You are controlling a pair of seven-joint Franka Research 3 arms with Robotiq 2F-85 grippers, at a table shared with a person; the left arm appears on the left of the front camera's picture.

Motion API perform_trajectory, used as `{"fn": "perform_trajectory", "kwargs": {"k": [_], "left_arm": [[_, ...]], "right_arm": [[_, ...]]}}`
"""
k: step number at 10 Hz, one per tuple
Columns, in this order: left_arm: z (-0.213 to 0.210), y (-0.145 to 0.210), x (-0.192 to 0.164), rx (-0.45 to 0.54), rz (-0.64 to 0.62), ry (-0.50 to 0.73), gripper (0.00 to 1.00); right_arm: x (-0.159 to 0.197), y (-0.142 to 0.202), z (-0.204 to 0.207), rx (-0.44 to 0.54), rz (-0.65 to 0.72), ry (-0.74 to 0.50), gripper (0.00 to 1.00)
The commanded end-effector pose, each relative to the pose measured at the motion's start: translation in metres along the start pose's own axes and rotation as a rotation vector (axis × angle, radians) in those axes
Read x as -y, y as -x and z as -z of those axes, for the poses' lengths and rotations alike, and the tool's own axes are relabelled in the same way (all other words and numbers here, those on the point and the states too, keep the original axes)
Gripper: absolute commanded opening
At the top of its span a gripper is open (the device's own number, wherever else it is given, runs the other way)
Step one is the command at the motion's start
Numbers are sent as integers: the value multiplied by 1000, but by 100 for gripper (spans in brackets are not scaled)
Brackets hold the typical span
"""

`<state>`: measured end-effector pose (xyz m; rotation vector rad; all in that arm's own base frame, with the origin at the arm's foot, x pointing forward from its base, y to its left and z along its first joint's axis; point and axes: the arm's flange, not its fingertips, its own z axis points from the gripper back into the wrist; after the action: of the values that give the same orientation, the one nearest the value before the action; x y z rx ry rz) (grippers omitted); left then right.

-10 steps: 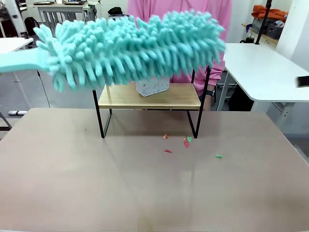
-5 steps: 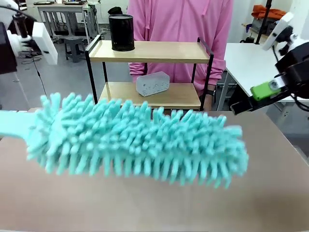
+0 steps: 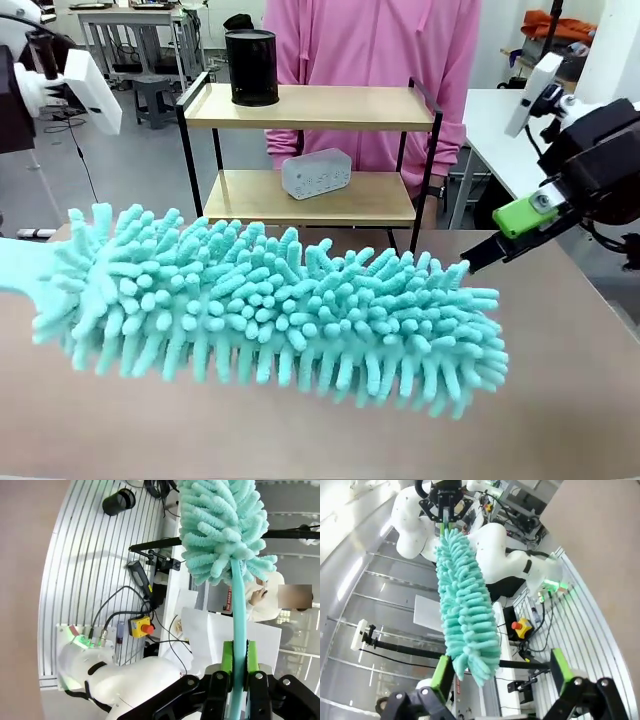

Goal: Clean the shelf.
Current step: Hand the Duster back to the human.

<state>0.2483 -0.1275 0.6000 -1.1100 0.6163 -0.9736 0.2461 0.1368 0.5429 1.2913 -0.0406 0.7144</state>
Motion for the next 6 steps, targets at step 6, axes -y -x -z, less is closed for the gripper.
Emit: {"fn": "perform_trajectory", "kwargs": {"k": [6], "left_arm": [[-13, 7, 3, 70, 61, 54, 12]], "right_arm": [[-19, -5, 22, -24, -35, -92, 100]]}}
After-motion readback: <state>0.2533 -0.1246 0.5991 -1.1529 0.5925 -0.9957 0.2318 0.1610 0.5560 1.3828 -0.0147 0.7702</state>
